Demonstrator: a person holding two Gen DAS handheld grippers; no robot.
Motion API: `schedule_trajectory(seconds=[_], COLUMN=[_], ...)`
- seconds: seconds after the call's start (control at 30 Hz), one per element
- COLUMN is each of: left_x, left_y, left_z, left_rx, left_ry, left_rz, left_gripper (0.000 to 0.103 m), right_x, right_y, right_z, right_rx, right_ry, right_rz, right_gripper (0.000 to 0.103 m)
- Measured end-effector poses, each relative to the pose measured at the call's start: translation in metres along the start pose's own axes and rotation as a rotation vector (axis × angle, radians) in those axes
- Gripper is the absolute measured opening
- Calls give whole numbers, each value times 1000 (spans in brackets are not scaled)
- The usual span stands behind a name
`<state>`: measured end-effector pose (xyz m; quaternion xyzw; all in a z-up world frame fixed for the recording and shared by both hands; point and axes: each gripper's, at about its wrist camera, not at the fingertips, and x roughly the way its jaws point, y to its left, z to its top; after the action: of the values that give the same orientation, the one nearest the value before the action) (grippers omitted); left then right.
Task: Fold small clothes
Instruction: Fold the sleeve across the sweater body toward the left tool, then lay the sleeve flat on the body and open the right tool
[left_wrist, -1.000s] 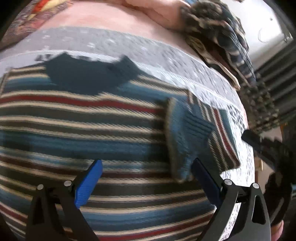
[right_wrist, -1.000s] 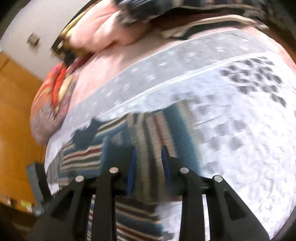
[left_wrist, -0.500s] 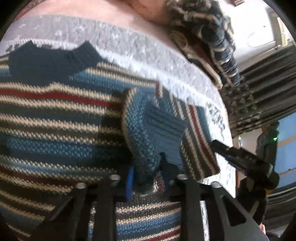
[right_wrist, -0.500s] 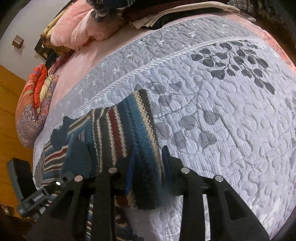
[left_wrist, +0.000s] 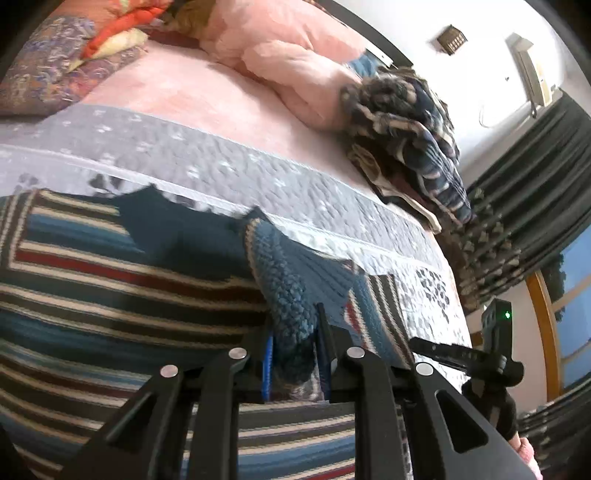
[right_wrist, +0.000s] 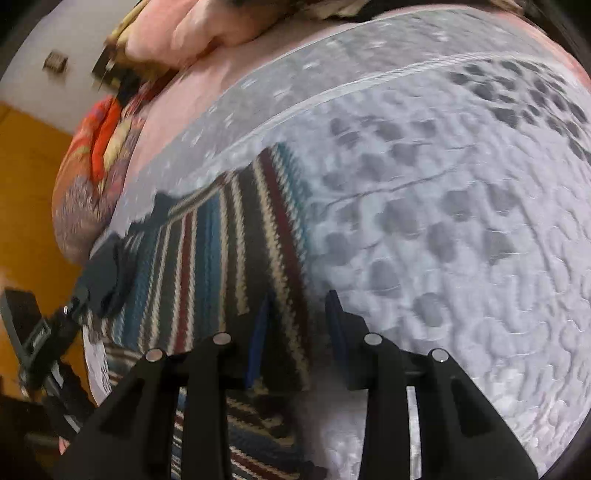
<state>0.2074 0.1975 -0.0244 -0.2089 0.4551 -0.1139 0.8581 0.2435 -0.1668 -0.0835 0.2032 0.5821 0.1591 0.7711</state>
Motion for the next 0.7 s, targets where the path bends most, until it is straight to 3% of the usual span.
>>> schedule_trajectory(seconds=[0.33, 0.6, 0.7], left_x=[26, 24, 2], left_y=[62, 73, 69], left_z=[-24, -29, -19], left_rx=[-62, -32, 16], left_ry=[96, 113, 75], left_rz=[95, 127, 188], left_gripper=[20, 38, 49], right_x=[28, 31, 13], right_y=[18, 26, 38], right_z=[-6, -4, 5], right_rx=[-33, -59, -86], right_ry=[48, 49, 1], right_rz=[-91, -151, -178], right_gripper=[32, 33, 35])
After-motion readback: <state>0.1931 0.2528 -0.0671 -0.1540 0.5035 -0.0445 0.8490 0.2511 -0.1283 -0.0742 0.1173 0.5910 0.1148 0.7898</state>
